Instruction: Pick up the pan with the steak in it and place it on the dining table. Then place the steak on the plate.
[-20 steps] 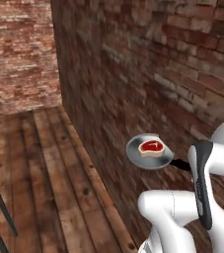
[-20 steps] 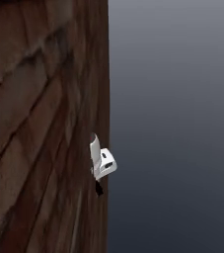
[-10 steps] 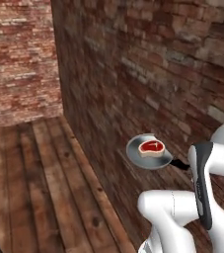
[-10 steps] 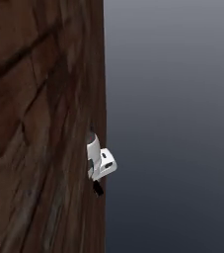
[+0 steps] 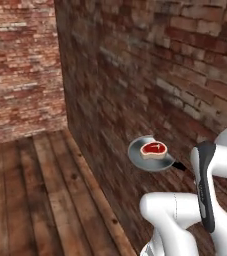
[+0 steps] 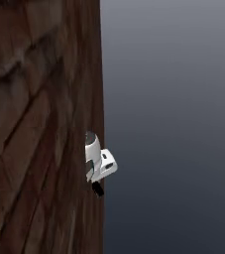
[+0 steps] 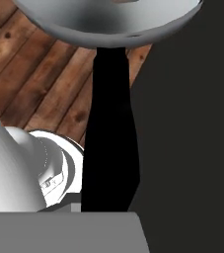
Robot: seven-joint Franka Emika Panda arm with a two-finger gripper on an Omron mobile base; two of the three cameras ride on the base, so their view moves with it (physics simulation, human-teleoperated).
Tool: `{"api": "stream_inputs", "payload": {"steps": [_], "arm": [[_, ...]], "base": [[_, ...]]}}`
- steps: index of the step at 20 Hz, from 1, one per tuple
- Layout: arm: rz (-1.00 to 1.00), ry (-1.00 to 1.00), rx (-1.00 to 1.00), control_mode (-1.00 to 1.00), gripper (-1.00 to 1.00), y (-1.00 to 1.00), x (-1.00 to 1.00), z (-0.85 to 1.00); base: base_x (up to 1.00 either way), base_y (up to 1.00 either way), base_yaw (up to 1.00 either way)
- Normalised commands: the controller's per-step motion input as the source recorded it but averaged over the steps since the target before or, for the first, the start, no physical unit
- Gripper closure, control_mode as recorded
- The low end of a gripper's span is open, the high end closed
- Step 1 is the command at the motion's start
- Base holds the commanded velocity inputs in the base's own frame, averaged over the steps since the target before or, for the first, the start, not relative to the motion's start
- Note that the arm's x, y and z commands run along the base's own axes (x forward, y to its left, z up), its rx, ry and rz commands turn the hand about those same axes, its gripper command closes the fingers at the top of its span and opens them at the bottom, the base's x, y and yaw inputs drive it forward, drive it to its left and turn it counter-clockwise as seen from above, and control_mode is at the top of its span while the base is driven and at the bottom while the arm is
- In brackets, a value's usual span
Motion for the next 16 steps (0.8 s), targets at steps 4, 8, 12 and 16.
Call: {"api": "stream_inputs", "payload": {"steps": [4, 8, 12, 16], "arm": [[0.0, 0.0, 0.0, 1.0, 1.0, 0.0, 0.0, 0.0], [0.0, 0.0, 0.0, 1.0, 1.0, 0.0, 0.0, 0.0], [0.0, 0.0, 0.0, 1.0, 1.0, 0.0, 0.0, 0.0], [0.0, 0.0, 0.0, 1.0, 1.0, 0.0, 0.0, 0.0]], "base": [[1.0, 0.0, -0.02], [1.0, 0.0, 0.0], [1.0, 0.0, 0.0], [1.0, 0.0, 0.0]]}}
